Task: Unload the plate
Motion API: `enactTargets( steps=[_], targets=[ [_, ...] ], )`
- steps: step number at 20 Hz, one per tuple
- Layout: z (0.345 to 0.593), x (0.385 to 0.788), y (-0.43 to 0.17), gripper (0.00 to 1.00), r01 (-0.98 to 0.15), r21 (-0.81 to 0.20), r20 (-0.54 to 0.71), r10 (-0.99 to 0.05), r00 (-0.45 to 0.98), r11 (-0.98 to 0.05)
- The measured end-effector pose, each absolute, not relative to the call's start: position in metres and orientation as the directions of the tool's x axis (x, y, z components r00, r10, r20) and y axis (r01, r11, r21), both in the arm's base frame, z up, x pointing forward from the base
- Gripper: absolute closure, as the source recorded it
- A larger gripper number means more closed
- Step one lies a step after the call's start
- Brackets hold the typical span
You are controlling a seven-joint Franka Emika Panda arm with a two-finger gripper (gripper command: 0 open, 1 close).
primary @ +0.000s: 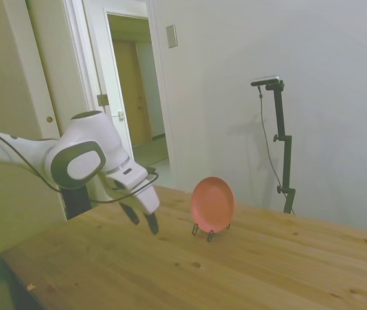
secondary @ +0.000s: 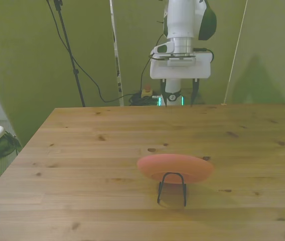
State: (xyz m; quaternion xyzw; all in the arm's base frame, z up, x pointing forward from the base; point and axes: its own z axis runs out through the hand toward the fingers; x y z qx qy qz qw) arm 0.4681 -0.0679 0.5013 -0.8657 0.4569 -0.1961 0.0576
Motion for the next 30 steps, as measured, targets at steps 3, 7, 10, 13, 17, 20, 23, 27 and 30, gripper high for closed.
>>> enactTargets(
  steps=[3,7,10,13,17,20,23,27,30],
  targets=[
    [0.531,0.495,-0.086,0.0,-0.769,-0.352,0.346,-0.837,0.423,-0.534],
    [0.546,0.535,-0.091,0.0,-0.764,-0.427,0.387,-0.862,0.328,-0.483],
    [0.535,0.562,-0.089,0.0,-0.77,-0.441,0.411,-0.867,0.283,-0.461],
    [0.528,0.583,-0.09,0.0,-0.773,-0.464,0.436,-0.872,0.225,-0.432],
    [0.512,0.601,-0.071,0.0,-0.741,-0.492,0.453,-0.861,0.232,-0.458],
    [0.504,0.61,-0.054,0.0,-0.702,-0.522,0.454,-0.855,0.252,-0.484],
    [0.507,0.612,-0.038,0.0,-0.66,-0.557,0.471,-0.846,0.25,-0.505],
    [0.504,0.618,-0.028,0.0,-0.641,-0.582,0.503,-0.841,0.199,-0.5],
    [0.492,0.63,-0.029,0.0,-0.649,-0.601,0.51,-0.849,0.14,-0.467]
  ],
)
